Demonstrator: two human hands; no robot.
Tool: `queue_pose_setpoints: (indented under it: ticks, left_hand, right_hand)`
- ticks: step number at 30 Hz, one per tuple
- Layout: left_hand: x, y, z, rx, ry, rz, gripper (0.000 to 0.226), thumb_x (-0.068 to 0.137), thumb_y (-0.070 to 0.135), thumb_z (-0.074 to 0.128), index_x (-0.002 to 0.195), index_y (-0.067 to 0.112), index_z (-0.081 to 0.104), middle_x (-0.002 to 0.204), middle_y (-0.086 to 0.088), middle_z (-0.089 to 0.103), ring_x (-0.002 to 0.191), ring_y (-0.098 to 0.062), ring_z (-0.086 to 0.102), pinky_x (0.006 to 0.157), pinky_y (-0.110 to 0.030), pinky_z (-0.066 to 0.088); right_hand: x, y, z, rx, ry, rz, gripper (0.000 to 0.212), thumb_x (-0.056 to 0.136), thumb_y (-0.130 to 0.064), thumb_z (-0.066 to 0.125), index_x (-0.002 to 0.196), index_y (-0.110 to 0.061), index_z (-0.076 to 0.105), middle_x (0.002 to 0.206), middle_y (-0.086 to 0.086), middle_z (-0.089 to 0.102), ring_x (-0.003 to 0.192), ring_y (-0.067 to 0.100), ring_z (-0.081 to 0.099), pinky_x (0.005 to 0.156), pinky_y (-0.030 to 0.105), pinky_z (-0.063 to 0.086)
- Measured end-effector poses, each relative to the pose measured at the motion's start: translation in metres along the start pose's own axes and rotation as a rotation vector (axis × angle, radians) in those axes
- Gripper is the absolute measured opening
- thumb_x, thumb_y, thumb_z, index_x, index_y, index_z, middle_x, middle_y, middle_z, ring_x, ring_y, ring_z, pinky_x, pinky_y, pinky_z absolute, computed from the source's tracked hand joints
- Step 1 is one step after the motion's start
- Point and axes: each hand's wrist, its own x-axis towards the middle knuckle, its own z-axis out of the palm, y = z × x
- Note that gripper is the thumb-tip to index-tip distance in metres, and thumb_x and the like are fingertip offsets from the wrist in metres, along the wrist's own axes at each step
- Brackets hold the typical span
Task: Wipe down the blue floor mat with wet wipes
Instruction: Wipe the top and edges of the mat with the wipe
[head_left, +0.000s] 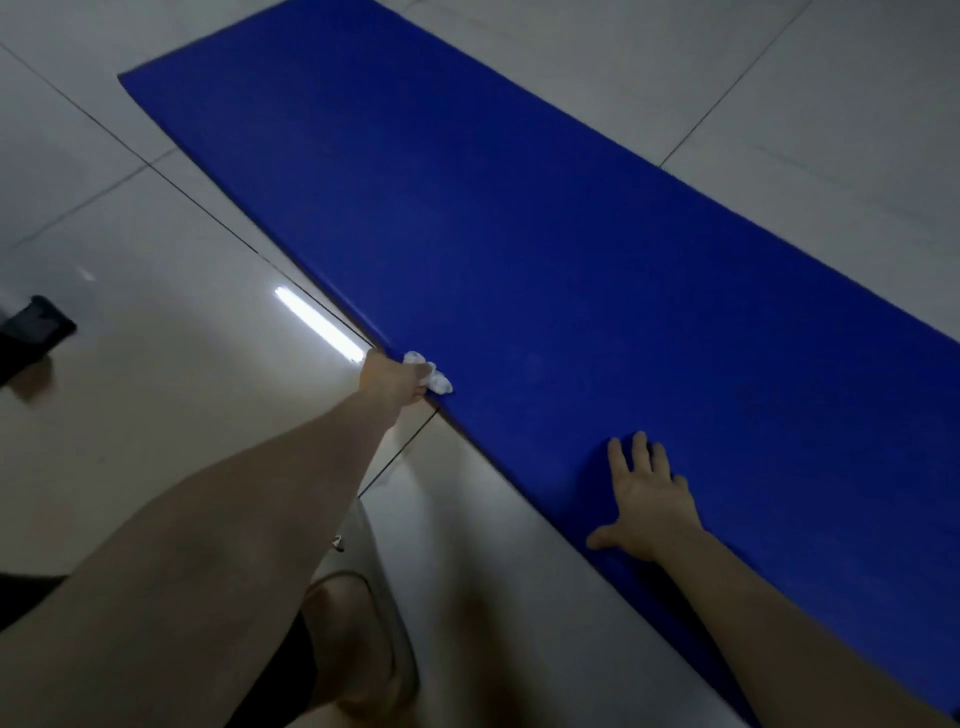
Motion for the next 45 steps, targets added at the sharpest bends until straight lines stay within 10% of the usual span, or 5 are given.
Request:
queue_pose_setpoints:
  ticks: [13,18,30,37,45]
  left_hand:
    - [-0.023,-0.029,0.025,0.710,0.081,0.592,0.009,0.092,0.018,0.064,0.100,0.016,0.065,0.096,-0.001,0.060,0.082,-0.012,0.049,0.075,-0.022,0.038]
    - [-0.023,-0.022,0.028,0.712,0.054,0.553,0.009,0.093,0.015,0.060,0.088,0.012,0.067,0.088,-0.004,0.063,0.080,-0.021,0.059,0.073,-0.032,0.050]
    - [-0.118,-0.060,0.085,1.049,-0.498,0.950,0.019,0.101,0.027,0.051,0.112,0.015,0.058,0.108,-0.003,0.054,0.092,-0.018,0.054,0.082,-0.036,0.049]
    - [-0.017,-0.017,0.028,0.836,0.083,0.699,0.016,0.096,0.016,0.057,0.106,0.009,0.069,0.113,-0.013,0.061,0.096,-0.032,0.063,0.086,-0.040,0.050]
    - [-0.063,-0.036,0.055,0.590,-0.029,0.514,0.007,0.095,0.015,0.063,0.101,0.018,0.061,0.101,0.001,0.063,0.092,-0.014,0.061,0.087,-0.031,0.054]
  right_hand:
    - [0.015,0.004,-0.008,0.035,-0.010,0.025,0.140,0.073,-0.073,0.072,0.155,-0.017,-0.026,0.164,0.014,-0.027,0.154,0.036,-0.013,0.123,0.051,0.020]
    - [0.015,0.003,-0.008,0.021,-0.013,0.046,0.142,0.072,-0.073,0.073,0.155,-0.017,-0.027,0.164,0.015,-0.027,0.154,0.037,-0.013,0.123,0.051,0.020]
    - [0.014,0.002,-0.010,0.031,-0.006,0.050,0.141,0.072,-0.073,0.073,0.155,-0.018,-0.026,0.164,0.014,-0.027,0.154,0.036,-0.014,0.123,0.050,0.020]
    - [0.015,0.002,-0.008,-0.001,0.002,0.042,0.143,0.071,-0.078,0.069,0.154,-0.018,-0.030,0.163,0.014,-0.028,0.154,0.035,-0.013,0.122,0.051,0.020]
    - [0.015,0.002,-0.011,-0.003,-0.006,0.049,0.144,0.070,-0.077,0.071,0.154,-0.018,-0.028,0.164,0.014,-0.027,0.154,0.036,-0.012,0.122,0.052,0.021]
